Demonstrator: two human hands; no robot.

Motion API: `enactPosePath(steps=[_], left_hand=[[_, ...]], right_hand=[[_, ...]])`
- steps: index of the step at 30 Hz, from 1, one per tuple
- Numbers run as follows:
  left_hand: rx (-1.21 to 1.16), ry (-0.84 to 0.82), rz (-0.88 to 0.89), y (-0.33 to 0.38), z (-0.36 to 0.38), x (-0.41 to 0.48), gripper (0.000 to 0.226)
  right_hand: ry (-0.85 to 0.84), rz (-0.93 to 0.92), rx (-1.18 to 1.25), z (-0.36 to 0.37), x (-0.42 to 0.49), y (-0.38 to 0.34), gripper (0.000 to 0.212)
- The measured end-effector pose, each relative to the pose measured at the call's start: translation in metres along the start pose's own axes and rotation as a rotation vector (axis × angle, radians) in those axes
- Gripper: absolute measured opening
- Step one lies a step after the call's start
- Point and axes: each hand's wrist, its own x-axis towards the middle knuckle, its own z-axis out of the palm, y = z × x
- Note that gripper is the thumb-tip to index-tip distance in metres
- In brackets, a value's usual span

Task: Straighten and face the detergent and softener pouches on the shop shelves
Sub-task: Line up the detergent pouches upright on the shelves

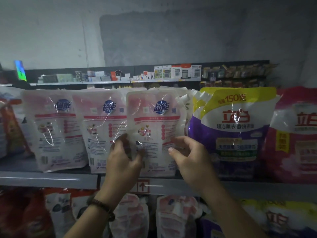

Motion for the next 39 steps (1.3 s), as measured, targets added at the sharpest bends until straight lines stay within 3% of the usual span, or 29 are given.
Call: enactPosePath(steps=[8,12,16,24,31,34,39], left_hand=[[-0.067,-0.034,0.024,-0.008,0.002,0.005,0.022],[-0.096,-0.143,0.015,-0.013,0.0,0.012,0.029],[-0.155,-0.22,-0.034,-0.013,-0.002,0.014,0.021],[-0.199,-0.184,-0.032,-0.011,-0.007,0.023,0.021],[-0.16,-0.117,0.048,-0.004,-0.008,0.026,0.014],[-0.164,-0.079,0.073,-0.003,-0.009,0.028,0.027],[-0.227,-0.079,0.069,-0.004,-0.01,0.032,0.029]], right_hand=[[0.055,0.01,-0.044,0.022,-0.003,-0.003,0.033],[0.074,0.003,-0.04,0.023,-0.004,-0.003,0.019],[0.086,-0.008,-0.063,0.026,-0.006,-0.003,0.028],[0.084,-0.009,-0.112,0.027,-0.011,-0.006,0.021],[0.083,-0.021,-0.194,0.029,-0.015,-0.01,0.028],[0.098,-0.036,-0.231,0.029,-0.017,-0.012,0.03],[0.114,-0.066,-0.287,0.031,-0.019,-0.017,0.029]])
